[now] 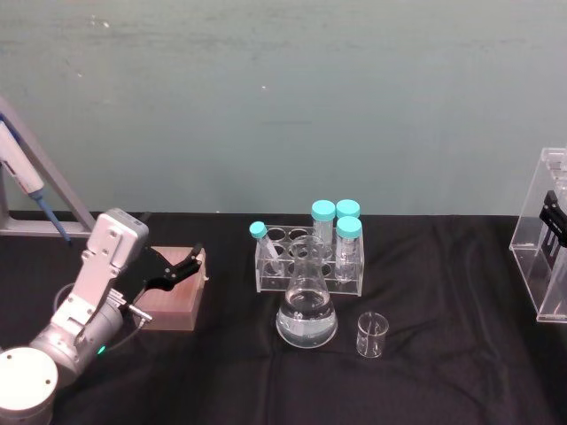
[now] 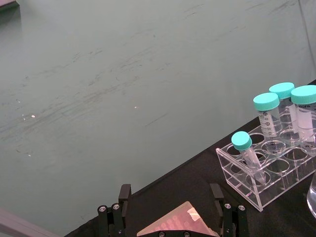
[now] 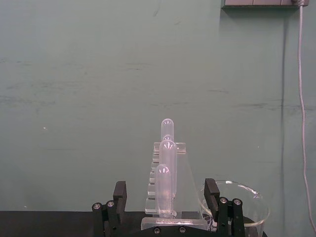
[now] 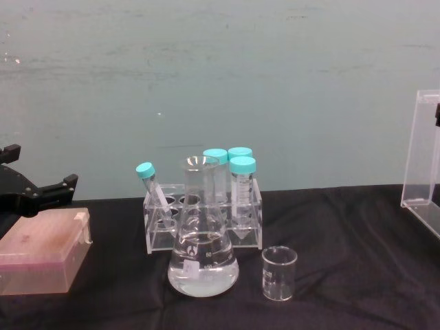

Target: Place the experimental apparatus aside using one hand.

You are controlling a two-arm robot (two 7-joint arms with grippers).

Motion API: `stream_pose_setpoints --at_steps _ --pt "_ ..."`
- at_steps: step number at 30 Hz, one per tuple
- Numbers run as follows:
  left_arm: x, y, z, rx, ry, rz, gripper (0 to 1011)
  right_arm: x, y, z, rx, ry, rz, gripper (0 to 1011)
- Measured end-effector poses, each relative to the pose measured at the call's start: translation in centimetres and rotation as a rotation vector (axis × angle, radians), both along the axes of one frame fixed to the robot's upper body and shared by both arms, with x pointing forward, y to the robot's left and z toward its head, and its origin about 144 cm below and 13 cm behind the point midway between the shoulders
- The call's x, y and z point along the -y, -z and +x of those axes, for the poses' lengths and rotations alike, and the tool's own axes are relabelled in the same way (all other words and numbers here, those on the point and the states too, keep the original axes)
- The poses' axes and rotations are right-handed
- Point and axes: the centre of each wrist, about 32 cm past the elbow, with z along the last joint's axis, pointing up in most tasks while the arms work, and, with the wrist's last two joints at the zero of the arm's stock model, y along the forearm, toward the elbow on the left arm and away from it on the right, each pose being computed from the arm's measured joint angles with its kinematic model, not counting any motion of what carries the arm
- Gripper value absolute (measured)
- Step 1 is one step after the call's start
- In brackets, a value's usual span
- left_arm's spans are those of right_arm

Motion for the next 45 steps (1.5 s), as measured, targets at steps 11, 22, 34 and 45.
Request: stream_pose_setpoints --at_steps 11,22,34,45 --pt "0.0 0.0 0.0 0.0 0.0 0.0 1000 0.0 0.0 0.0 0.0 0.0 0.0 1003" --pt "0.0 0.0 0.0 0.0 0.0 0.0 1000 0.0 0.0 0.0 0.0 0.0 0.0 1003" --pt "0.0 0.0 0.0 0.0 0.0 0.0 1000 -0.31 -0.08 -0.14 0.004 0.009 -0.015 1003" --pt "0.0 0.0 0.0 0.0 0.0 0.0 1000 -0.83 -0.35 -0.56 0.017 0.018 -0.028 1003"
